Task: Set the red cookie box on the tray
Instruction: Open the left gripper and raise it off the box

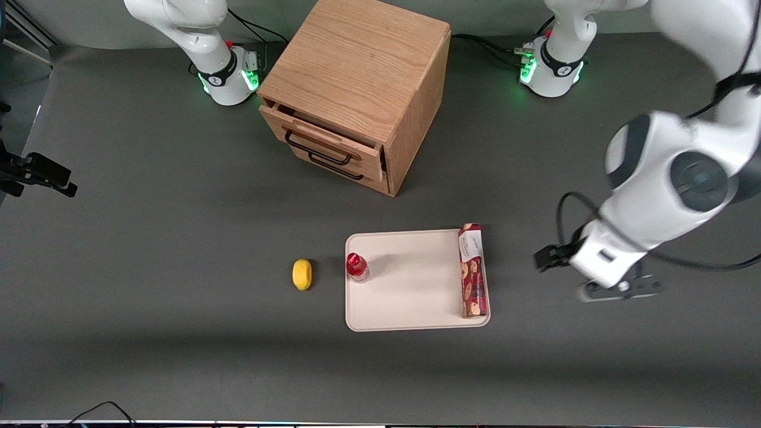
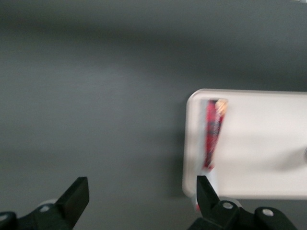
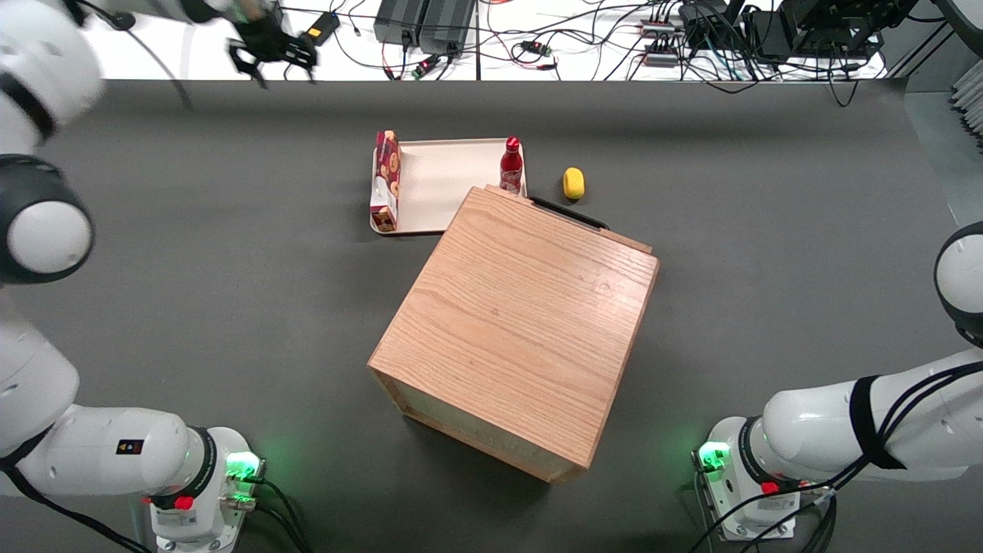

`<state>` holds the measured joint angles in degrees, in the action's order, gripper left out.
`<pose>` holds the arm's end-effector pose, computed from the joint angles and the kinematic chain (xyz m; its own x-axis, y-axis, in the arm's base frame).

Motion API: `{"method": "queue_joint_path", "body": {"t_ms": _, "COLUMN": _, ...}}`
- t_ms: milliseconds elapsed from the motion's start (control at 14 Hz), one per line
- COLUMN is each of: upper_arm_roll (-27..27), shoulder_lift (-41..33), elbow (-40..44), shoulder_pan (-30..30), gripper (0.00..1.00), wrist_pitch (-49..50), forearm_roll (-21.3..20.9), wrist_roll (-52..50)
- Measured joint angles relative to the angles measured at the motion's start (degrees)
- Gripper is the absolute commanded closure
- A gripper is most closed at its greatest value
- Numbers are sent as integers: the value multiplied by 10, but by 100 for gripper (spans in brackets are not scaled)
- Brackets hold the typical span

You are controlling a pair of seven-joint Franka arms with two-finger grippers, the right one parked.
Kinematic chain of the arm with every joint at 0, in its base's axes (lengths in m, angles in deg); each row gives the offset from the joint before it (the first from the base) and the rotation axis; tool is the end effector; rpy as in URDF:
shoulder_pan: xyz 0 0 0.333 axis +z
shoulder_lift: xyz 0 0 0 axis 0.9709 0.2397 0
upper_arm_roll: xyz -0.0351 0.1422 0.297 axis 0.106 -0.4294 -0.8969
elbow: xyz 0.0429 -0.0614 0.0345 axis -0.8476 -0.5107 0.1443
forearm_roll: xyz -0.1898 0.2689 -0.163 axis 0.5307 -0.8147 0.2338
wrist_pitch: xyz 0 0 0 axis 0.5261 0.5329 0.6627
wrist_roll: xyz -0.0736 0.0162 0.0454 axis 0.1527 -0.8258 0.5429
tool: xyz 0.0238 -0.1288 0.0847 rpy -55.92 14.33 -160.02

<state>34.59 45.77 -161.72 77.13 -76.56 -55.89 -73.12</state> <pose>0.6351 -0.1315 0.4743 0.9971 0.0617 0.0448 0.0604 -0.9977 0.0301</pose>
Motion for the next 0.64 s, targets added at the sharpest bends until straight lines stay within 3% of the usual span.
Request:
{"method": "queue_joint_path", "body": {"t_ms": 214, "upper_arm_roll": -1, "shoulder_lift": -83, "elbow": -35, "shoulder_pan": 47, "gripper": 0, "wrist_pitch": 58, "forearm_roll": 23, "wrist_roll": 68}}
{"method": "queue_joint_path", "body": {"t_ms": 643, "upper_arm_roll": 1, "shoulder_lift": -223, "elbow": -130, "shoulder_pan": 87, "gripper": 0, "wrist_pitch": 75, "forearm_roll": 31, "wrist_roll": 88}}
